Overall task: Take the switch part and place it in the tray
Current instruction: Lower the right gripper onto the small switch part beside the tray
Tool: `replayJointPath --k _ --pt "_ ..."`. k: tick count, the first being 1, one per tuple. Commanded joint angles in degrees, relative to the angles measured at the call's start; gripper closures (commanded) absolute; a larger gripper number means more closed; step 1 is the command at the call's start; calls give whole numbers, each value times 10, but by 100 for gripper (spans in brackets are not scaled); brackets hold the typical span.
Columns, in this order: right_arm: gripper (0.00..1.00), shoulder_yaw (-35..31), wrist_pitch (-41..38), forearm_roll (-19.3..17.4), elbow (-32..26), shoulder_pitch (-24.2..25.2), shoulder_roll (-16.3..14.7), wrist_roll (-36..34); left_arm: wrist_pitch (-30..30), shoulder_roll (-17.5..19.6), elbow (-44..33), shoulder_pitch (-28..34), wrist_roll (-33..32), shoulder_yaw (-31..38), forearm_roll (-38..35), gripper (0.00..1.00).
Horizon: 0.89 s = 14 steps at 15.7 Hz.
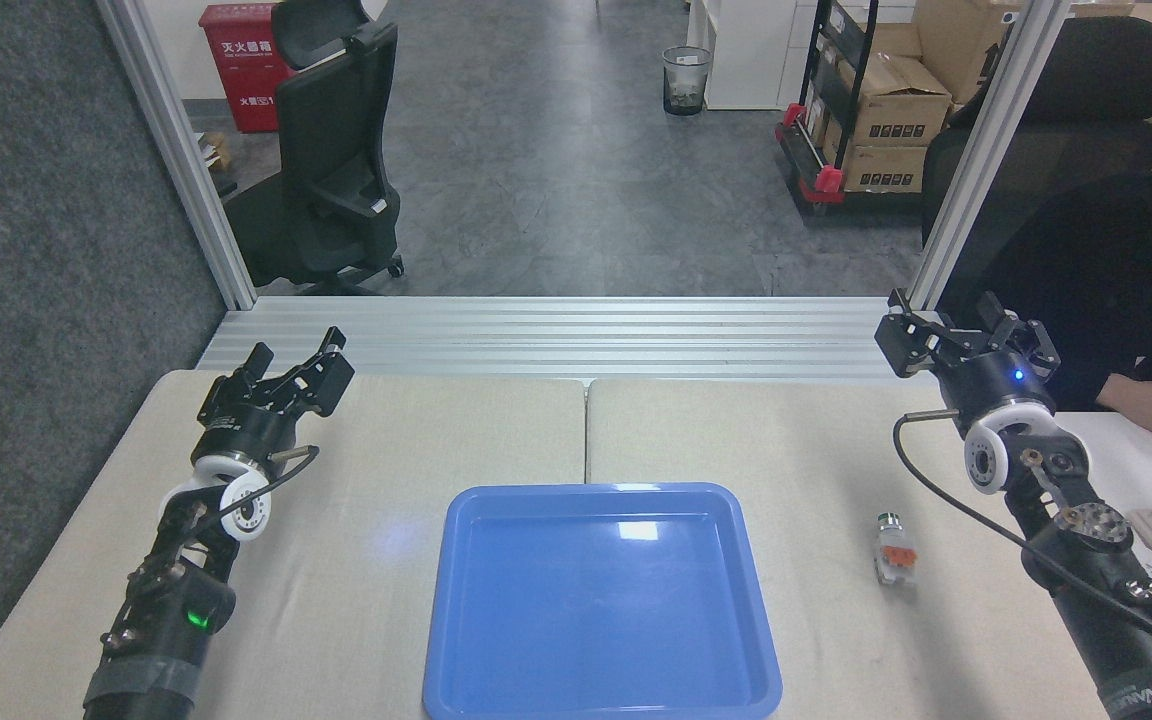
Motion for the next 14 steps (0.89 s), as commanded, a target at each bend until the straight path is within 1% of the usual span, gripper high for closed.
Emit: replayJointPath --k 1,6,9,11,12,14 --pt "0 1 0 0 -8 -13 0 0 0 0 0 0 0 -13 0 0" --pt "0 8 0 0 -10 -13 3 0 0 0 0 0 0 -13 0 0" --pt "0 9 -1 0 -15 -1 6 0 0 0 0 0 0 -13 0 0" --pt "0 5 0 0 -20 27 6 0 0 0 0 0 0 -13 0 0" --pt "0 7 0 0 -19 49 12 0 0 0 0 0 0 -13 0 0" --pt "0 6 1 1 -19 99 40 0 0 0 0 0 0 -13 0 0"
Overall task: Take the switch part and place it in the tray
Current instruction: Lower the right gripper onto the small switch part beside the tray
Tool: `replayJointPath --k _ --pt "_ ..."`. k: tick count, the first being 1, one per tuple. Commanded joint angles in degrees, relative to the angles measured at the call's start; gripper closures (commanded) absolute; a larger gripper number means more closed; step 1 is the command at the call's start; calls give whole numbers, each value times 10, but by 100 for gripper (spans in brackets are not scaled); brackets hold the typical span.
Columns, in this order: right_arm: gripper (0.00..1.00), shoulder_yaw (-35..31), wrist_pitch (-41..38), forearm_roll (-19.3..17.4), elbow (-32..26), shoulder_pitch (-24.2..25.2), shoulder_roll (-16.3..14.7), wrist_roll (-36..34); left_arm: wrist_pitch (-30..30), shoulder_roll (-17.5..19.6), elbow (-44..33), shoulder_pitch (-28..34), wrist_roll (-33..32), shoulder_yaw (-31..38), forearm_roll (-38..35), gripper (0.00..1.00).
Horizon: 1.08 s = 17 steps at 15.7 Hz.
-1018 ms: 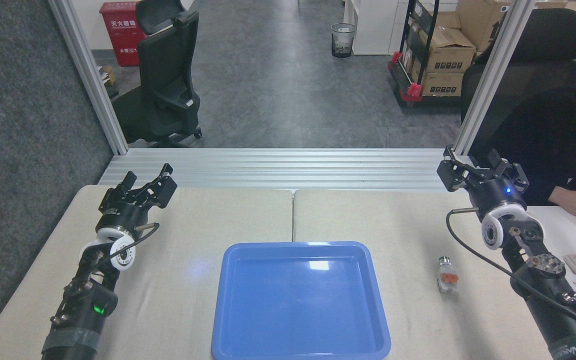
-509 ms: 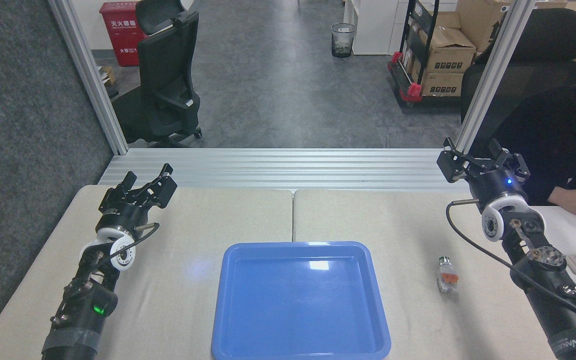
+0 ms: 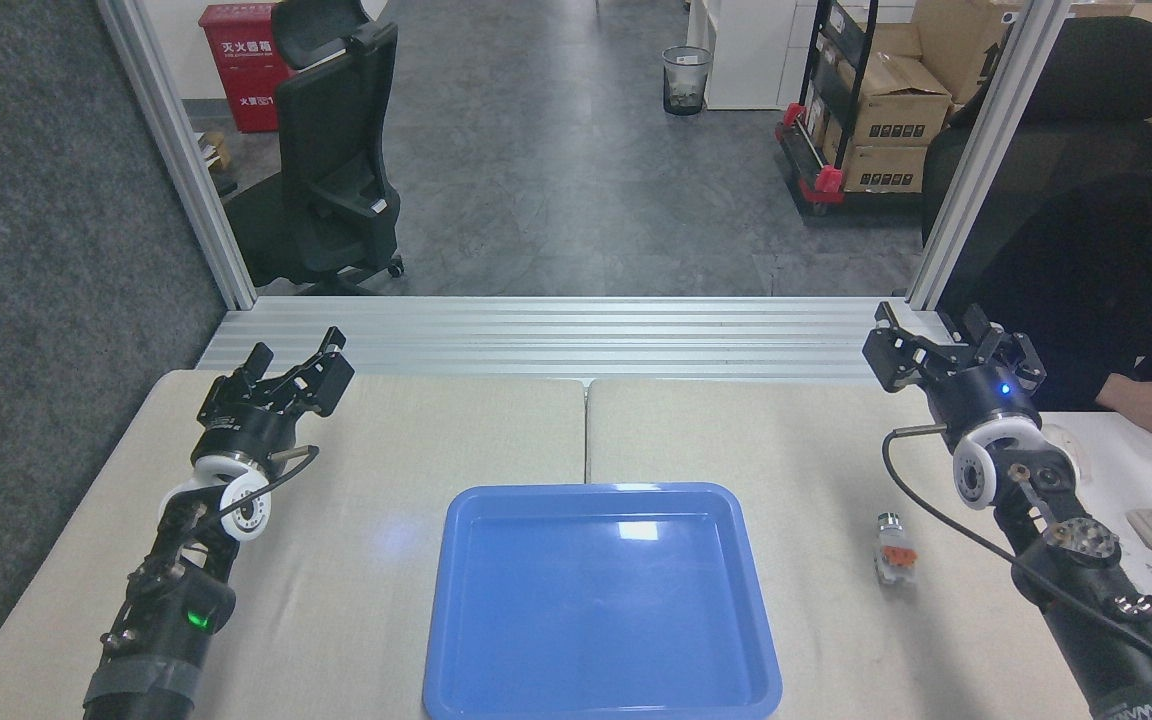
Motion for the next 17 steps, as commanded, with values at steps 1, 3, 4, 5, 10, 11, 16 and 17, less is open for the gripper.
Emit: replayJointPath --k 1,3,4,5,10,11,16,17 --pt "0 2 4 1 -7 90 35 -1 0 0 0 0 0 -13 0 0" --pt "0 4 15 1 -6 112 38 -2 0 0 0 0 0 -13 0 0" --pt "0 5 25 2 1 113 40 -1 0 0 0 0 0 -13 0 0" --pt "0 8 34 2 11 114 46 0 0 0 0 0 0 -13 0 0" --pt "0 72 102 3 34 140 58 -1 0 0 0 0 0 -13 0 0" --pt "0 87 118 3 34 149 58 -1 0 0 0 0 0 -13 0 0" --pt "6 101 133 3 33 176 58 -16 0 0 0 0 0 -13 0 0" --pt "30 102 133 3 33 178 57 -17 0 0 0 0 0 -13 0 0"
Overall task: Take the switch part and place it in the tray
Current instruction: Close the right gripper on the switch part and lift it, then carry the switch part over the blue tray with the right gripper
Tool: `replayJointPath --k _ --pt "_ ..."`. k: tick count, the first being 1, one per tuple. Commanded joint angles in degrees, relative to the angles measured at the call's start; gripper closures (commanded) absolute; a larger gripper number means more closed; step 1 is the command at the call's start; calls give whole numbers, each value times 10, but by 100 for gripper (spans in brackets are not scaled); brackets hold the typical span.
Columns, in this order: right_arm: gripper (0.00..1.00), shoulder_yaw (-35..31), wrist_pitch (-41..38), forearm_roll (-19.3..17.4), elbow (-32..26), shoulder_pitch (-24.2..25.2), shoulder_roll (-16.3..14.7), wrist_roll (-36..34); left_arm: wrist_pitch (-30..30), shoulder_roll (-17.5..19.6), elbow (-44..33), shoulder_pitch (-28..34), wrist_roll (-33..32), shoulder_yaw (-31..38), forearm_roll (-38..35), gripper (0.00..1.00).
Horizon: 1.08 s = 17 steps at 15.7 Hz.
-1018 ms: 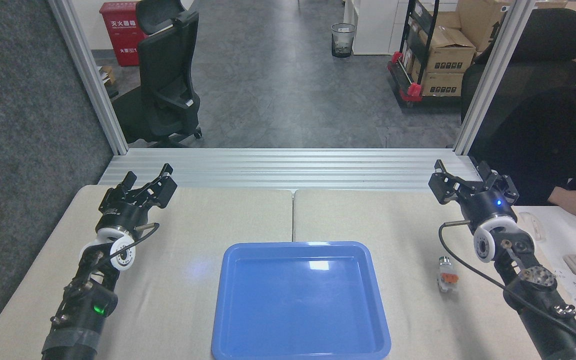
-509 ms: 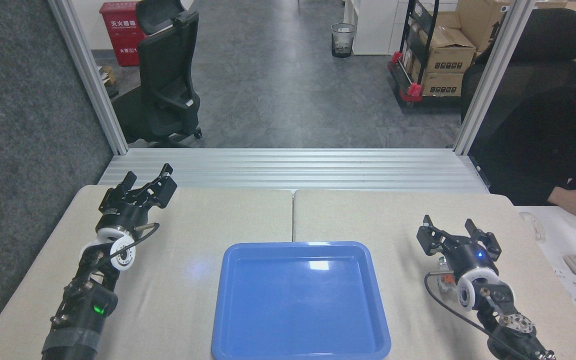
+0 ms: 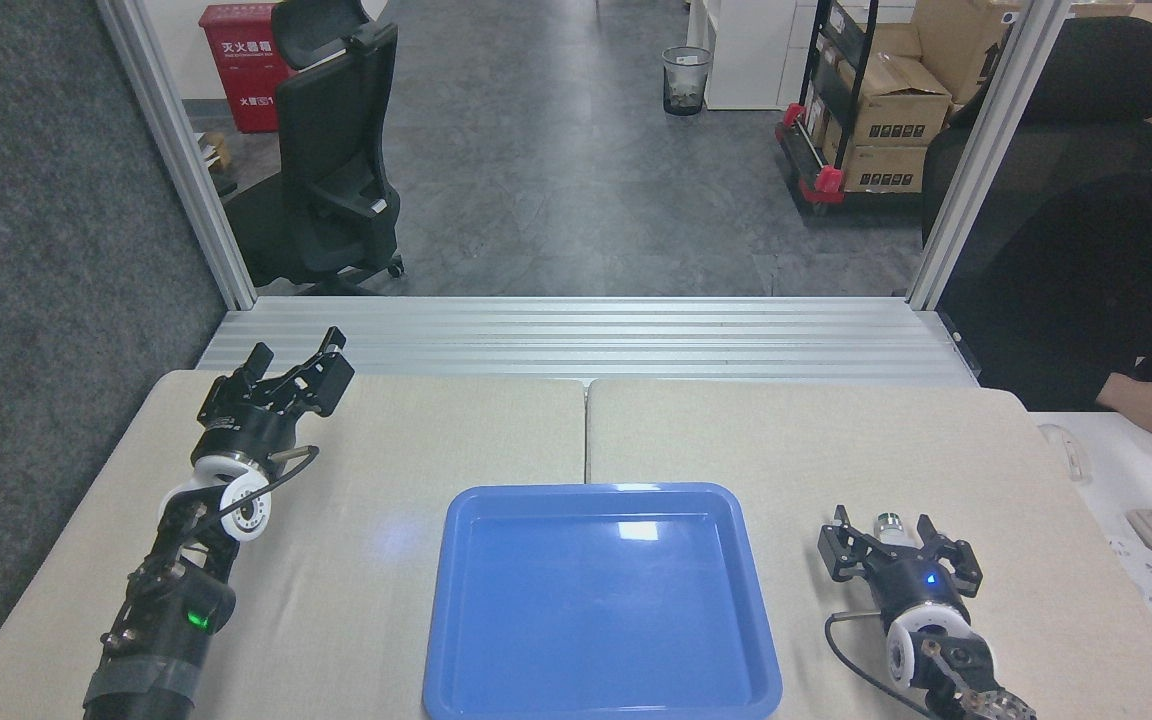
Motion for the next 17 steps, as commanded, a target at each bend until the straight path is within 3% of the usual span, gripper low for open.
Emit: replayJointPath --k 1,2,4,7,9,12,14,17 --pt "53 49 4 0 10 25 10 -6 0 0 0 0 0 -13 0 0" --pt "72 56 4 0 10 25 9 -4 0 0 0 0 0 -13 0 0" --pt "100 55 1 -1 10 24 8 -1 0 0 0 0 0 -13 0 0" --pt "100 29 5 -12 -14 14 23 3 0 1 0 0 0 -13 0 0" --pt "100 -57 3 -12 -104 12 58 7 0 0 0 0 0 -13 0 0" --pt "100 -64 5 -5 -260 -7 74 39 0 0 0 0 0 -13 0 0" --pt "100 0 4 14 -306 -34 126 52 0 0 0 0 0 -13 0 0" --pt "100 127 18 107 -310 -35 178 73 0 0 0 0 0 -13 0 0"
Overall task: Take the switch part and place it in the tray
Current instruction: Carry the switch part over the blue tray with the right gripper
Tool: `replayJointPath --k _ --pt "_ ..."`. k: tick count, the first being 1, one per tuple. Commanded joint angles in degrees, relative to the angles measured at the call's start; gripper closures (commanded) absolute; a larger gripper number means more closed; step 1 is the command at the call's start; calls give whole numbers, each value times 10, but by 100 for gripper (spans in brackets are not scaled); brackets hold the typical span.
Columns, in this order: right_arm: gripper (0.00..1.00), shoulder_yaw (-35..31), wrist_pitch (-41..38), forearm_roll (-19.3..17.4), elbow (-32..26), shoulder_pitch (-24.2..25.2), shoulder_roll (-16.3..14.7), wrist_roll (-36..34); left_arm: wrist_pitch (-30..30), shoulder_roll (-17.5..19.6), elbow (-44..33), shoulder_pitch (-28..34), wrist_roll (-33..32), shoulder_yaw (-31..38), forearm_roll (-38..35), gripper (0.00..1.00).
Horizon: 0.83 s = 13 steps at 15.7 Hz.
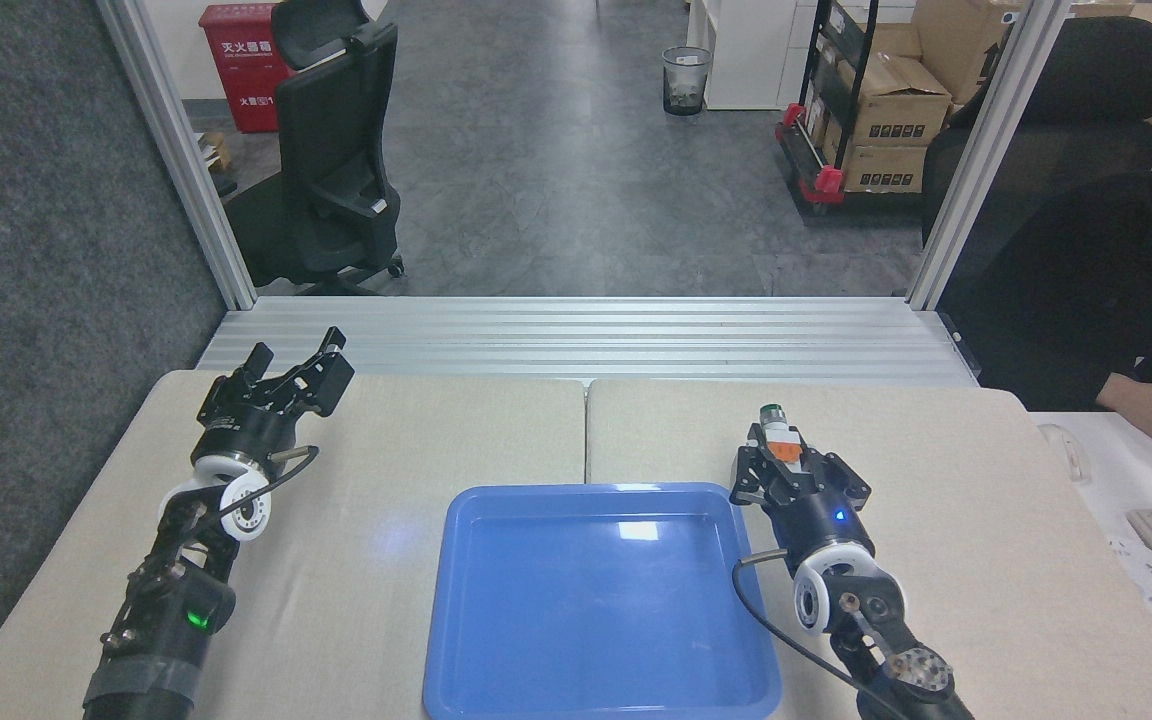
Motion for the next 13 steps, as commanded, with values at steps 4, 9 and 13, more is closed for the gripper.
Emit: replayJointPath --k 4,9,13 --pt "100 222 76 109 -102 41 124 58 0 0 1 0 0 -13 0 0" --pt "100 211 80 104 -31 49 117 58 0 0 0 0 0 -13 0 0" --pt "100 188 81 103 -8 45 118 57 0 0 0 0 0 -13 0 0"
